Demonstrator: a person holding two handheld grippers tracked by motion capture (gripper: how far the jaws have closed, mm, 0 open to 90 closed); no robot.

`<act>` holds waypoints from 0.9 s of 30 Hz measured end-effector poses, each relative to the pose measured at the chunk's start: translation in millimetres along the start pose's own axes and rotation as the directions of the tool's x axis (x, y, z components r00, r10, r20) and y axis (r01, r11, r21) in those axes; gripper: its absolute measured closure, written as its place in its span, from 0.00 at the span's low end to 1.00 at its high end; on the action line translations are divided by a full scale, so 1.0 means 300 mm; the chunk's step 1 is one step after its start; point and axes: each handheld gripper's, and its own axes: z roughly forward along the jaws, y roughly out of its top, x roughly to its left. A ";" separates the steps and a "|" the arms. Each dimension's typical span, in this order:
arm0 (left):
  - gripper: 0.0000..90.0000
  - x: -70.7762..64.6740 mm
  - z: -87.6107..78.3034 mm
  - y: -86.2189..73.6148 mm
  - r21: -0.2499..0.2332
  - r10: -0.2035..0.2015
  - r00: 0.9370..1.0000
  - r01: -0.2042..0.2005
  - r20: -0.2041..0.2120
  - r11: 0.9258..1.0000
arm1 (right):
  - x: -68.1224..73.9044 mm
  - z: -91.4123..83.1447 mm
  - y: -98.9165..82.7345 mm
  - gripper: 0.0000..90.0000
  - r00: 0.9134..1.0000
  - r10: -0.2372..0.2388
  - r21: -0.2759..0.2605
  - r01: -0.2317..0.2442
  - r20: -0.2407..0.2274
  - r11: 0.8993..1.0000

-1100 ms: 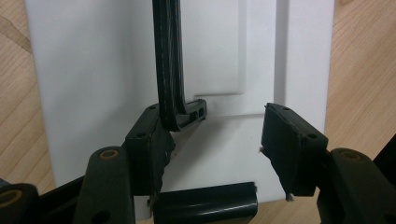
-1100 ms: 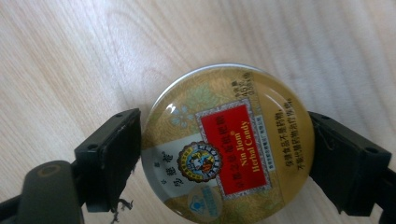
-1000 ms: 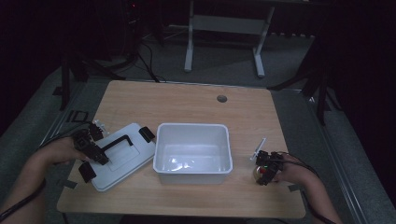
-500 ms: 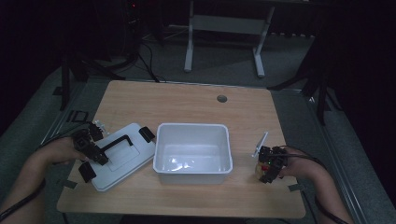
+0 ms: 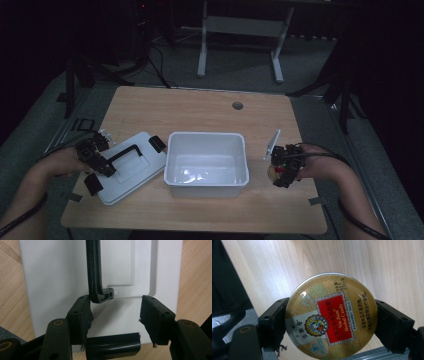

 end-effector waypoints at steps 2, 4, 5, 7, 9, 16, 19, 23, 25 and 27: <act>0.46 -0.002 -0.001 0.002 0.002 0.003 1.000 -0.003 0.003 1.000 | 0.002 -0.021 0.020 0.22 1.000 -0.005 -0.008 0.005 0.005 1.000; 0.46 -0.002 -0.001 0.004 0.007 0.007 1.000 -0.007 -0.001 1.000 | 0.003 -0.047 0.047 0.22 1.000 -0.027 -0.007 0.027 0.016 1.000; 0.46 -0.001 -0.001 0.004 0.008 0.006 1.000 -0.006 -0.001 1.000 | 0.003 -0.057 0.060 0.22 0.999 -0.038 -0.008 0.038 0.018 0.999; 0.46 -0.002 -0.002 0.006 0.006 0.006 1.000 -0.006 -0.001 1.000 | 0.004 -0.077 0.086 0.22 0.998 -0.060 -0.002 0.060 0.021 0.998; 0.46 -0.003 -0.004 0.007 0.002 0.004 1.000 -0.004 0.004 1.000 | 0.005 -0.094 0.114 0.22 0.997 -0.078 -0.001 0.078 0.026 0.997; 0.46 -0.005 -0.005 0.006 0.008 0.012 1.000 -0.012 -0.004 1.000 | 0.009 -0.126 0.204 0.22 0.989 -0.146 -0.016 0.147 0.020 0.989; 0.46 -0.004 -0.005 0.003 0.010 0.007 1.000 -0.006 -0.002 1.000 | 0.007 -0.129 0.245 0.22 0.986 -0.168 -0.017 0.169 0.017 0.986; 0.46 -0.003 -0.007 0.000 0.011 0.010 1.000 -0.010 -0.005 1.000 | 0.007 -0.132 0.294 0.22 0.981 -0.192 -0.018 0.192 0.020 0.981; 0.46 -0.003 -0.008 0.000 0.010 0.008 1.000 -0.008 -0.002 1.000 | 0.007 -0.129 0.318 0.22 0.978 -0.206 -0.021 0.206 0.020 0.978; 0.46 -0.005 -0.007 0.001 0.011 0.009 1.000 -0.009 -0.002 1.000 | 0.010 -0.122 0.344 0.22 0.975 -0.220 -0.020 0.221 0.018 0.975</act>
